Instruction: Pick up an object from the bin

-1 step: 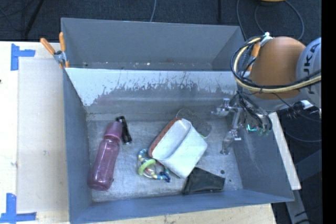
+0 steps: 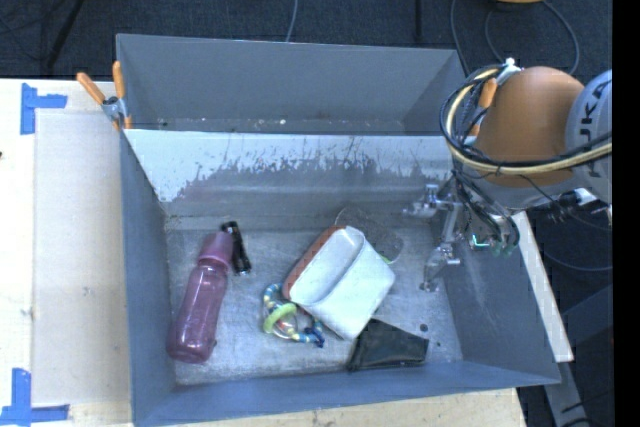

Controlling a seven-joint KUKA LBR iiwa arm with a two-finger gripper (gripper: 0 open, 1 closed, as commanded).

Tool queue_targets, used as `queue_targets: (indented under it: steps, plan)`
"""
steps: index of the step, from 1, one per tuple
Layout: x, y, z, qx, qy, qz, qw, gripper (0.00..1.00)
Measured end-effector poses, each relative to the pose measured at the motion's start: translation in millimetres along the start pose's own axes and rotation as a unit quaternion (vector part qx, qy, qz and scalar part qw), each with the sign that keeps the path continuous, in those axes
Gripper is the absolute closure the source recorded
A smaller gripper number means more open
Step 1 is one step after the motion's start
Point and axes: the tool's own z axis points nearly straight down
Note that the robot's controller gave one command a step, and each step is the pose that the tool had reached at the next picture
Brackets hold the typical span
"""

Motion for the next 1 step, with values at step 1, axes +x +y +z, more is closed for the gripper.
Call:
queue_targets:
  steps: [1]
  plan:
    - [6.9,18.7,8.4,0.001,-0.0019,-0.072,0.9974,0.0]
